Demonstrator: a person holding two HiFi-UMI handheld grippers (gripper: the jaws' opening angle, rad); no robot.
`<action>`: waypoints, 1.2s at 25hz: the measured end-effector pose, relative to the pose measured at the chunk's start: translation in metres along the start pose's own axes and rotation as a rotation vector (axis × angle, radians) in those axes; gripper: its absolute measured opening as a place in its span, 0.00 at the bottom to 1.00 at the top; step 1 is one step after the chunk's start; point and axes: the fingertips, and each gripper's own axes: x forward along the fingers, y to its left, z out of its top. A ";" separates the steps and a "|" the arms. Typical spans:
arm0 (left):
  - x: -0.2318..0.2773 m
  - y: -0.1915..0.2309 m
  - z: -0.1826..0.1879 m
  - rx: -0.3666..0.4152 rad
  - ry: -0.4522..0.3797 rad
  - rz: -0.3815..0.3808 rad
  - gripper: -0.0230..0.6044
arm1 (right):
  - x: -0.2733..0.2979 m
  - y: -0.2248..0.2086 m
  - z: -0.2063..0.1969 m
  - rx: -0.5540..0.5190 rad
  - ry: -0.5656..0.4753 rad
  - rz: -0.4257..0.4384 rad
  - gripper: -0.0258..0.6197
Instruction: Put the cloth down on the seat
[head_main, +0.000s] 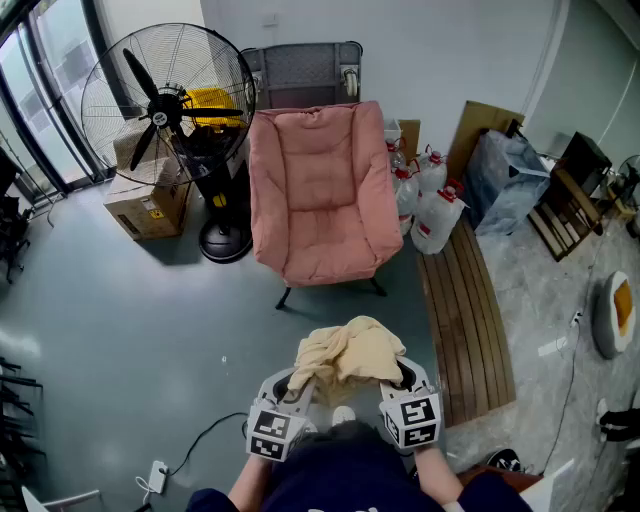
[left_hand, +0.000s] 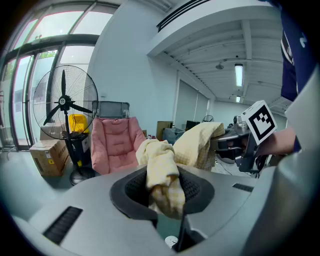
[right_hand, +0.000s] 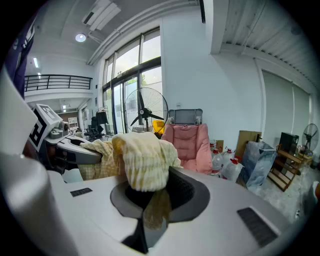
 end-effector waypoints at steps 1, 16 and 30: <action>-0.006 0.000 -0.003 -0.001 -0.001 0.005 0.20 | -0.004 0.006 -0.002 0.000 -0.002 0.003 0.17; -0.027 0.004 -0.003 -0.025 -0.038 0.038 0.20 | -0.012 0.018 0.002 0.044 -0.025 0.024 0.17; 0.014 -0.002 0.006 -0.094 -0.047 0.057 0.20 | 0.013 -0.023 0.002 0.084 -0.033 0.052 0.17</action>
